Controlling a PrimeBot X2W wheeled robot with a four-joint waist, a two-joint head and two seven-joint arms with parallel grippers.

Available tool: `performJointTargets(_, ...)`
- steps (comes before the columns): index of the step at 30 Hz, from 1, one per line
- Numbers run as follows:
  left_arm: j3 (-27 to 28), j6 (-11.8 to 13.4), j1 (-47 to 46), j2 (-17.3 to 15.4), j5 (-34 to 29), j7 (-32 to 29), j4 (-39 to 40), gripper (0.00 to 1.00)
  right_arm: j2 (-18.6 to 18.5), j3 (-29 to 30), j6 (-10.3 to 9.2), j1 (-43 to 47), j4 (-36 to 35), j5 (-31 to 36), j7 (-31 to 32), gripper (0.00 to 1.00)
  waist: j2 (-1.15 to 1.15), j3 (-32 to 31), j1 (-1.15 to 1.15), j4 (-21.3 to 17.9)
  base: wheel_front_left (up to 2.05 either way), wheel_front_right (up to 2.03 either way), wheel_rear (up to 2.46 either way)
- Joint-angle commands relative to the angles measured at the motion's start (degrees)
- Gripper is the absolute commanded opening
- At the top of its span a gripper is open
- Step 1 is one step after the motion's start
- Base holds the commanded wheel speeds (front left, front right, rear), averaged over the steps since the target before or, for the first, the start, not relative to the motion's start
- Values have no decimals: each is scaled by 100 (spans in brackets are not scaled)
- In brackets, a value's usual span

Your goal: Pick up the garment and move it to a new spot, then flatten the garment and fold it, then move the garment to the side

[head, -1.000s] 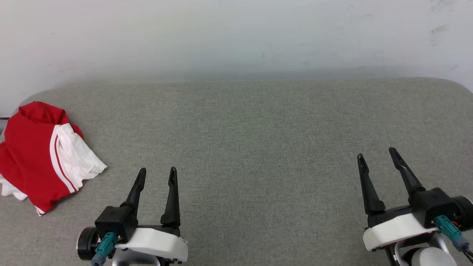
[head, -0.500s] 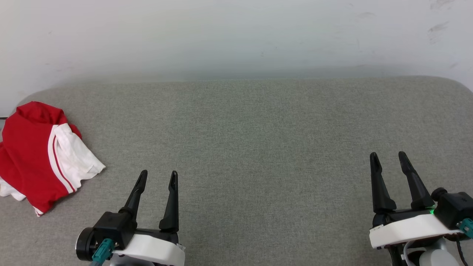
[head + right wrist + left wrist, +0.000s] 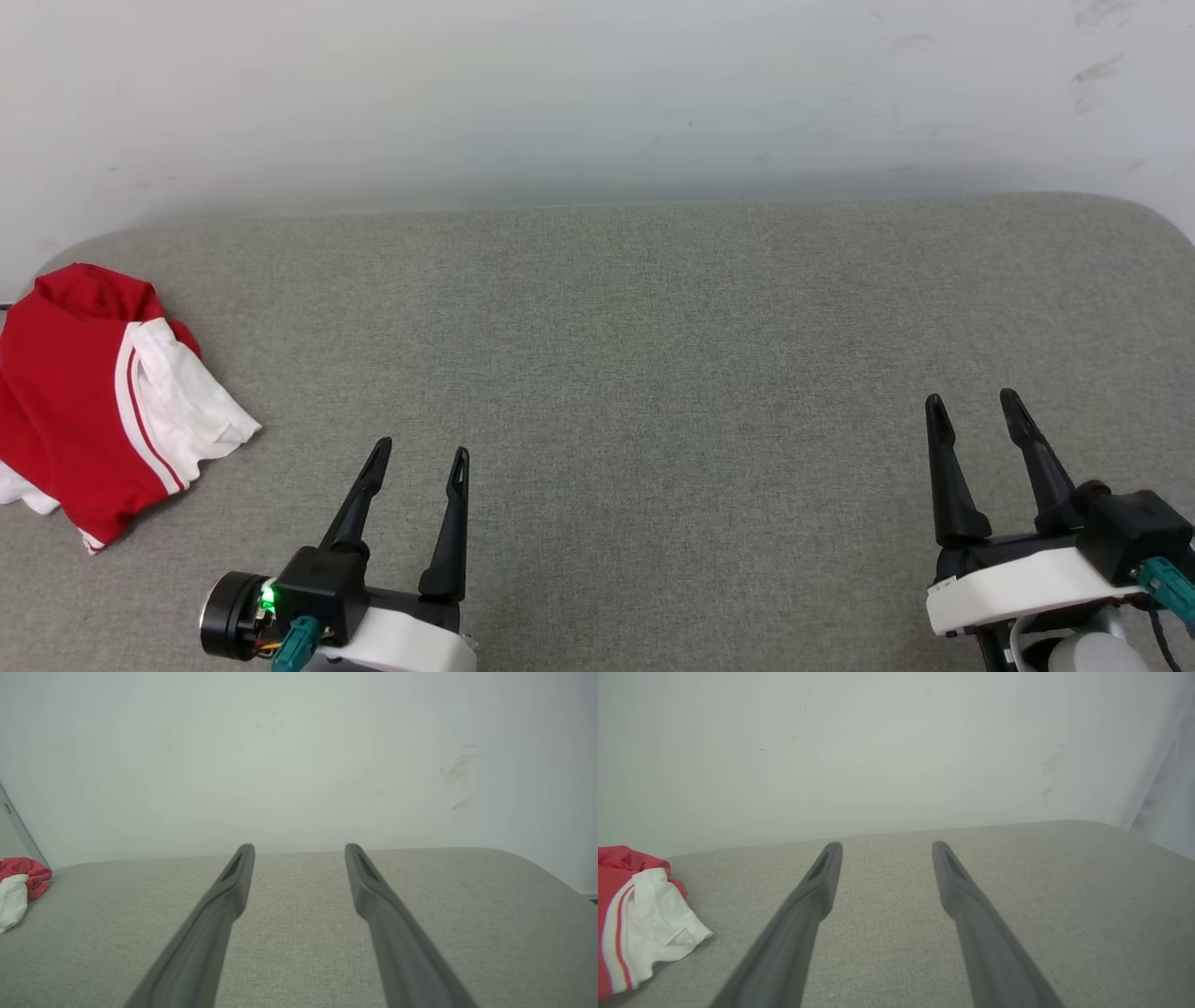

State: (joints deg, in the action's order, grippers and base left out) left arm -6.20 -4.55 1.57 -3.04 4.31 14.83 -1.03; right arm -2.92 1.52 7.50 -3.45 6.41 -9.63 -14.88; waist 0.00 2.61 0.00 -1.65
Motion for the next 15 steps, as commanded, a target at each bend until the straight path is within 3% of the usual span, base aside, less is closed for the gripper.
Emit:
performJointTargets(1, -4, -33, 55, 9, -109, 52, 15, 100, 7, -4, -2, -52, -2, 102, -35, 100, 0, 2, 0, -1, 0, 0, 0)
performJointTargets(15, 58, -56, 74, 17, 217, 40, -130, 100, 7, -86, -3, 30, 40, 99, -34, 100, 0, -65, 0, 85, 0, 0, 0)
